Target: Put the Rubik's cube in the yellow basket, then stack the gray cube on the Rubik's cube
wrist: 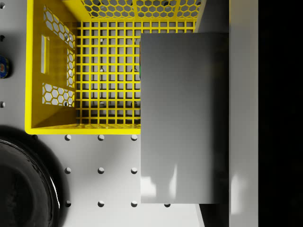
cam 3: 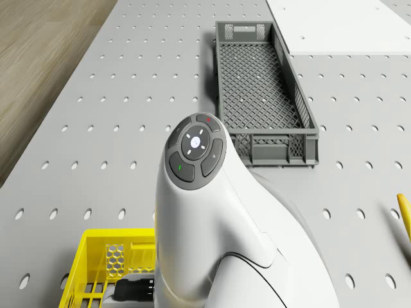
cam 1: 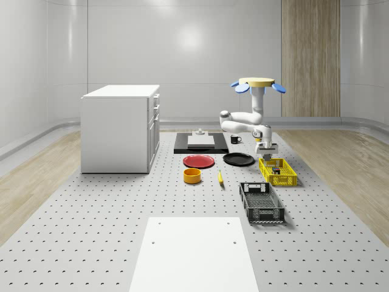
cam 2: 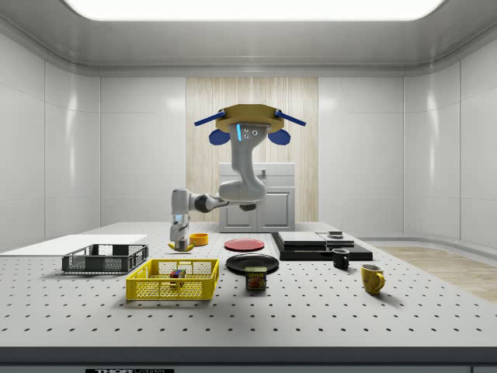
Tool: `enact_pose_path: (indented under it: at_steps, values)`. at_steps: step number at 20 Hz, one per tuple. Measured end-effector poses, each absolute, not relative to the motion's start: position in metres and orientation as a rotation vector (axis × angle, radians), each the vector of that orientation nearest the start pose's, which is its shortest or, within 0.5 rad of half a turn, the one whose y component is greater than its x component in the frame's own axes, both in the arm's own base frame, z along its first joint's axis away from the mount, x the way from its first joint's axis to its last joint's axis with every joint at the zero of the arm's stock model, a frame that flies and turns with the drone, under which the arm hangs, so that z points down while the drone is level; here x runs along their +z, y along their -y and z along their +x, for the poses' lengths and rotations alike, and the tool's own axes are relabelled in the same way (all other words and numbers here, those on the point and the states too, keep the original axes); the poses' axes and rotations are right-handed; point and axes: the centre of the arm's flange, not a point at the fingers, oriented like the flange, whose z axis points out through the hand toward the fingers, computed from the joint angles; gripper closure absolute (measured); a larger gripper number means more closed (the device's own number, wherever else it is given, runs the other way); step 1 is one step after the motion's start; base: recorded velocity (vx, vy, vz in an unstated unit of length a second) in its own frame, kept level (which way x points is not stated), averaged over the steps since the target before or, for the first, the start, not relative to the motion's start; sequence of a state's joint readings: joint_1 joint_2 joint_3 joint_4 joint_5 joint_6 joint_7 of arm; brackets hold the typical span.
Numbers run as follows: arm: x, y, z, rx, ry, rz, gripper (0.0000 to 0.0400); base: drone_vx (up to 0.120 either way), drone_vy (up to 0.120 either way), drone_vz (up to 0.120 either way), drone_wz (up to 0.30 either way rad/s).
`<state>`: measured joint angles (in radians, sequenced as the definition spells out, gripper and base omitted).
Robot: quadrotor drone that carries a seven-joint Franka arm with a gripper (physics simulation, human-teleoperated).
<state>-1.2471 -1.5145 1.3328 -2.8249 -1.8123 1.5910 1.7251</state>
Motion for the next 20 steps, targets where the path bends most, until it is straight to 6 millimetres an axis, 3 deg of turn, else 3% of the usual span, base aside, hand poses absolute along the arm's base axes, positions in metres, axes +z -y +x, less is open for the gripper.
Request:
enact_pose_path:
  at_steps: [5, 13, 20]
  values:
    - [0.5047, 0.01, 0.3188, 0.786, 0.002, 0.001, 0.015, 0.0, 0.12, -0.12, 0.0]
    - [0.5047, 0.01, 0.3188, 0.786, 0.002, 0.001, 0.015, -0.01, 0.115, -0.005, 0.0]
    - [0.5071, 0.01, 0.3188, 0.786, 0.002, 0.001, 0.015, 0.0, 0.0, -0.034, 0.0]
